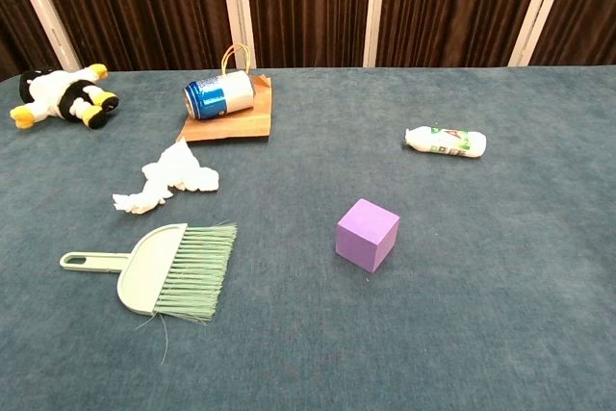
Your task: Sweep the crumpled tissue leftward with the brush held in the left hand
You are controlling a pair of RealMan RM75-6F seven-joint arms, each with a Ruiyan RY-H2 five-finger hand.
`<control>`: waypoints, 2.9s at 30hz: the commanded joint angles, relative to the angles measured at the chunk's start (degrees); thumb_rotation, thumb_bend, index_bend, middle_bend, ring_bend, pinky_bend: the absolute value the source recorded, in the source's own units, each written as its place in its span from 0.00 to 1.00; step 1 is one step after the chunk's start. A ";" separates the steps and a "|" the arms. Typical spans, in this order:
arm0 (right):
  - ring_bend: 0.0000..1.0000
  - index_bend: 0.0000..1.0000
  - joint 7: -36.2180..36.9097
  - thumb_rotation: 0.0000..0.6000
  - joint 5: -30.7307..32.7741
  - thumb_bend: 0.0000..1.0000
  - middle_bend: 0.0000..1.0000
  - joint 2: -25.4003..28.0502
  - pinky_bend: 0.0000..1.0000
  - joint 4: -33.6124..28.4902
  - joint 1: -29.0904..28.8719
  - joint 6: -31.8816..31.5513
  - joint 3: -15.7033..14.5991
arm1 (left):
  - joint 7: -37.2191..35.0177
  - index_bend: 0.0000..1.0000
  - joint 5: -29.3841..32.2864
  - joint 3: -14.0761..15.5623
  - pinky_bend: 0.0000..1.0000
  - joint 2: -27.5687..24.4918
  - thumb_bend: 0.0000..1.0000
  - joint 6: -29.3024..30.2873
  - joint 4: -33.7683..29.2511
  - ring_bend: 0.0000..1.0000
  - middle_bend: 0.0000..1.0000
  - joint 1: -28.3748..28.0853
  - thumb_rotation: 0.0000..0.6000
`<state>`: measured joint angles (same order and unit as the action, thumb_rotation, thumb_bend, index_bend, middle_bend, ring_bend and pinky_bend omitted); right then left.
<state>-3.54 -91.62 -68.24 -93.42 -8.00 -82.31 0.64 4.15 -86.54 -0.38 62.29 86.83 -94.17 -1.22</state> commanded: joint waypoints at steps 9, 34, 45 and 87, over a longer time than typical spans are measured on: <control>0.00 0.00 0.27 1.00 0.06 0.34 0.00 0.00 0.00 -0.21 0.01 -0.08 0.09 | 0.95 0.00 0.42 0.22 0.07 -0.25 0.08 -0.85 -0.39 0.03 0.04 -0.17 1.00; 0.00 0.00 1.51 1.00 -0.35 0.34 0.00 0.23 0.00 -0.20 -0.28 0.26 -0.11 | 37.85 0.49 29.21 -7.32 0.99 21.55 0.30 -24.28 -7.15 1.00 1.00 -22.53 1.00; 0.00 0.00 2.14 1.00 -0.41 0.34 0.00 0.28 0.00 -0.40 -0.27 0.27 -0.21 | 44.43 0.47 36.71 -8.22 0.99 29.90 0.42 -22.14 -3.65 1.00 1.00 -27.09 1.00; 0.00 0.00 1.78 1.00 0.01 0.34 0.00 0.29 0.00 -0.69 -0.32 0.60 -0.17 | 42.37 0.43 41.17 -3.73 0.99 28.79 0.45 -18.98 -3.91 1.00 1.00 -29.83 1.00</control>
<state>-1.75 -91.61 -67.96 -94.11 -8.32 -81.70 0.46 46.65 -45.52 -4.18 90.90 67.84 -98.33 -31.01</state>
